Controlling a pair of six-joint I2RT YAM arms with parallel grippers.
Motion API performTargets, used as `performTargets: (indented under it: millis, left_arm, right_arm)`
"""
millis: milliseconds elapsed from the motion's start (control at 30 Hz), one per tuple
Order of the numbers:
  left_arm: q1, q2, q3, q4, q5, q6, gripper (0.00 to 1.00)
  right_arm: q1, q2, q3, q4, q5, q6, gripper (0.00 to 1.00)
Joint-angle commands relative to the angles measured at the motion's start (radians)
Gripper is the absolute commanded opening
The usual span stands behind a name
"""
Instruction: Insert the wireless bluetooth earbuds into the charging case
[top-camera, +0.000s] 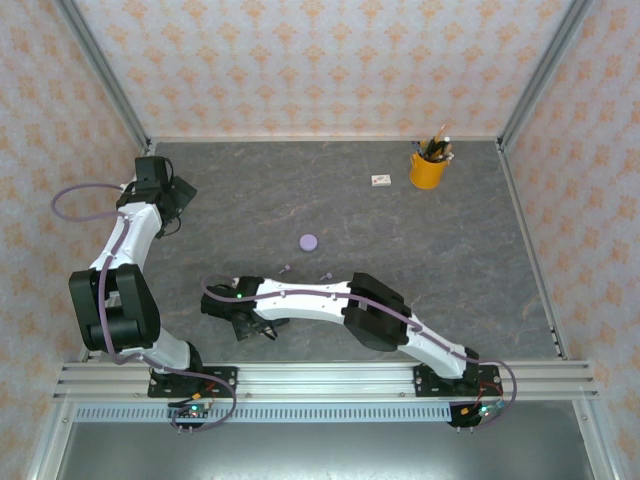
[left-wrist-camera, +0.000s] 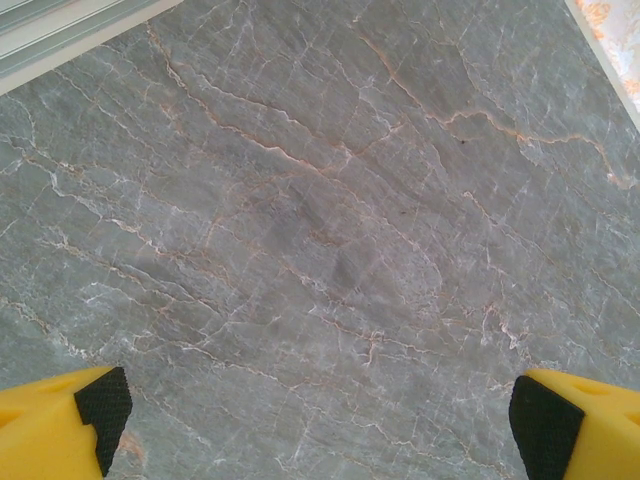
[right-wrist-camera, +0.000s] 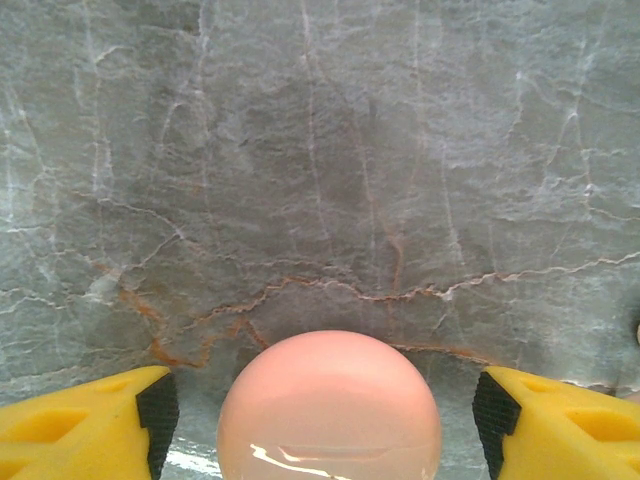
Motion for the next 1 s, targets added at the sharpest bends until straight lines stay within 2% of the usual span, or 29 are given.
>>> performTargets:
  millis: [0, 433, 967]
  left_arm:
    - [0.006, -0.005, 0.007, 0.026, 0.005, -0.001, 1.00]
    - [0.006, -0.007, 0.001, 0.036, 0.013, -0.004, 1.00]
    - [0.006, -0.021, -0.017, 0.046, 0.019, -0.012, 1.00]
  right_arm:
    - [0.003, 0.015, 0.017, -0.033, 0.011, 0.024, 0.77]
    - [0.004, 0.015, -0.016, -0.011, 0.002, 0.038, 0.74]
    - [0.003, 0.000, -0.068, 0.025, -0.011, 0.040, 0.57]
